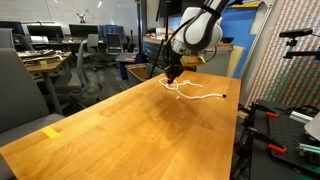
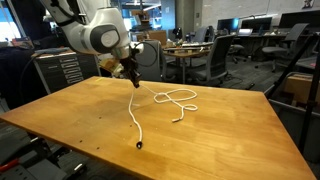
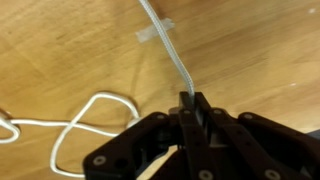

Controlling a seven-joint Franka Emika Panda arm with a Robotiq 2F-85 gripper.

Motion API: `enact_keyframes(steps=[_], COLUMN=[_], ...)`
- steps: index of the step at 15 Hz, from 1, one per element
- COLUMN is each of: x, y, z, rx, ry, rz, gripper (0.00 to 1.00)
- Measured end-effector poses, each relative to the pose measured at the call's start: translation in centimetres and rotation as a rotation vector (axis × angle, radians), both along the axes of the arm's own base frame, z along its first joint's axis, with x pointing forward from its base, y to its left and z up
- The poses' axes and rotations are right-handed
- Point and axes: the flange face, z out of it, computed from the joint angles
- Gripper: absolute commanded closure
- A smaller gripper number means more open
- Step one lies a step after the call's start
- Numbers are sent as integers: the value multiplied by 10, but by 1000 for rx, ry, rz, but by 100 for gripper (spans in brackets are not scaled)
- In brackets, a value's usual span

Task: Tie a knot using the white chord

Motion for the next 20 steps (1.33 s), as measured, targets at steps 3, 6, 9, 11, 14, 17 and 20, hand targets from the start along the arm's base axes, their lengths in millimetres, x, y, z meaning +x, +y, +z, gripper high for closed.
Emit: enact_keyframes(steps=[3,6,9,11,14,17,20], x=[-11,-27,-50,-68,-93,-98,-90], y=[64,129,195,237,287,293,253], z=[42,86,130,162,199,195,144], rx=[-50,-76,-60,-29,39,68,77], ry=[-78,-179,-296,-375,-466,-446,-323], rz=[165,319,458,539,620,600,473], gripper=[90,90,91,90,89,90,83])
